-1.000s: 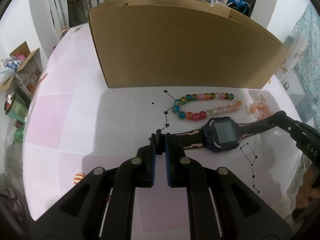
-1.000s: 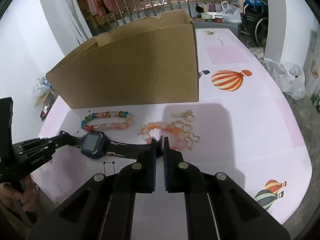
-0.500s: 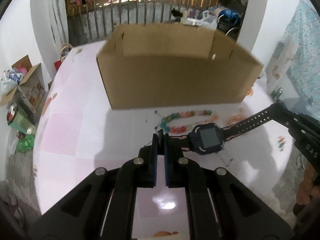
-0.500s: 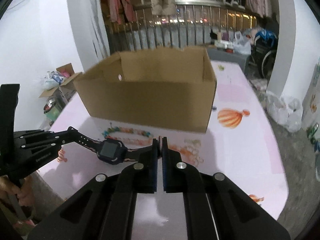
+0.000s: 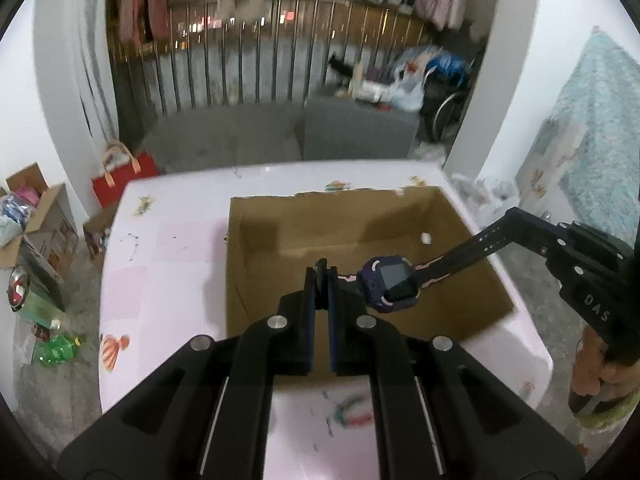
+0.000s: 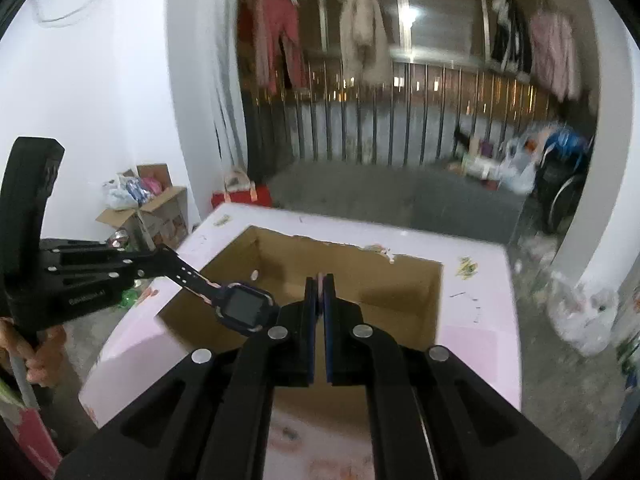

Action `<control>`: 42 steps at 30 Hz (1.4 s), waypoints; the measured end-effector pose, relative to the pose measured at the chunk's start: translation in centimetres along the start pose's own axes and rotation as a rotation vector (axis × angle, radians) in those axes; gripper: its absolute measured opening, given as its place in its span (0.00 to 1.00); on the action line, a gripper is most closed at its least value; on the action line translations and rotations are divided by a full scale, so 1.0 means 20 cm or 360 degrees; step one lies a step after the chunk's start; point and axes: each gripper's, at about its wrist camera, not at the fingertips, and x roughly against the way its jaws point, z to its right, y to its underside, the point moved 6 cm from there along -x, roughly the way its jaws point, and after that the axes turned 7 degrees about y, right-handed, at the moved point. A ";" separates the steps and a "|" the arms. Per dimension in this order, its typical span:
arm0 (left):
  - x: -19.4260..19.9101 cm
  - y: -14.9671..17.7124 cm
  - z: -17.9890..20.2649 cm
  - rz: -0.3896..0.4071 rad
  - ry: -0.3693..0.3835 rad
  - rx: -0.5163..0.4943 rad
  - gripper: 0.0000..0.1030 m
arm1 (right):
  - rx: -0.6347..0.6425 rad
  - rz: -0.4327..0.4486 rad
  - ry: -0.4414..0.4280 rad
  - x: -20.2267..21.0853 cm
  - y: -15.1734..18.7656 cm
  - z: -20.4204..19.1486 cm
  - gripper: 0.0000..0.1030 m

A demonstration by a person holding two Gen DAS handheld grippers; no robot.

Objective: Organize jewelry
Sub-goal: 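Carry the smartwatch with both grippers over the cardboard box, then open both grippers to drop the smartwatch into the box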

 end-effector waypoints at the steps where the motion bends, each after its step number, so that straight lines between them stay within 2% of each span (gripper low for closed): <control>1: -0.11 -0.06 -0.04 -0.0057 -0.0028 0.0007 0.04 | -0.0027 -0.0062 -0.0011 -0.09 -0.03 0.02 0.04; 4: -0.39 -0.17 -0.13 -0.0219 -0.0125 0.0019 0.04 | -0.0141 -0.0302 -0.0056 -0.41 -0.07 0.09 0.03; 8: -0.67 -0.20 -0.21 -0.0427 -0.0168 0.0043 0.04 | -0.0185 -0.0495 -0.0045 -0.68 -0.07 0.12 0.03; 9: -0.72 -0.19 -0.23 -0.0459 -0.0214 0.0027 0.04 | -0.0181 -0.0527 -0.0034 -0.73 -0.07 0.12 0.03; 11: -0.77 -0.20 -0.25 -0.0482 -0.0310 -0.0041 0.05 | -0.0154 -0.0556 -0.0011 -0.78 -0.07 0.13 0.03; 18: -0.82 -0.21 -0.29 -0.0539 -0.0329 -0.0018 0.05 | -0.0051 -0.0558 0.0027 -0.80 -0.06 0.09 0.03; 21: -0.85 -0.16 -0.29 -0.0602 -0.0253 0.0062 0.05 | -0.0034 -0.0568 0.0014 -0.79 -0.05 0.10 0.03; 23: -0.88 -0.13 -0.27 -0.0610 -0.0108 0.0201 0.07 | -0.0018 -0.0578 0.0012 -0.79 -0.03 0.11 0.03; 27: -0.83 -0.22 -0.26 -0.0455 0.0226 0.0476 0.09 | 0.0037 -0.0587 0.0027 -0.77 -0.01 0.11 0.03; 28: -0.82 -0.23 -0.26 -0.0436 0.0220 0.0478 0.10 | 0.0056 -0.0590 0.0030 -0.77 -0.01 0.12 0.03; 30: -0.82 -0.24 -0.26 -0.0452 0.0097 0.0391 0.12 | 0.0090 -0.0609 0.0017 -0.77 0.00 0.11 0.03; 31: -0.82 -0.23 -0.26 -0.0501 -0.0032 0.0300 0.18 | 0.0121 -0.0626 0.0006 -0.77 0.01 0.10 0.03; 33: -0.82 -0.21 -0.27 -0.0550 -0.0129 0.0233 0.28 | 0.0191 -0.0649 -0.0008 -0.78 0.02 0.08 0.04; 35: -0.80 -0.20 -0.28 -0.0546 -0.0135 0.0224 0.48 | 0.0294 -0.0694 -0.0033 -0.81 0.05 0.04 0.05; 37: -0.77 -0.22 -0.30 -0.0515 -0.0138 0.0241 0.58 | 0.0371 -0.0750 -0.0072 -0.84 0.07 0.00 0.06; 40: -0.68 -0.24 -0.34 -0.0458 -0.0146 0.0230 0.61 | 0.0513 -0.0822 -0.0111 -0.90 0.11 -0.08 0.21; 42: -0.62 -0.26 -0.36 -0.0412 -0.0139 0.0233 0.63 | 0.0621 -0.0827 -0.0132 -0.92 0.12 -0.13 0.36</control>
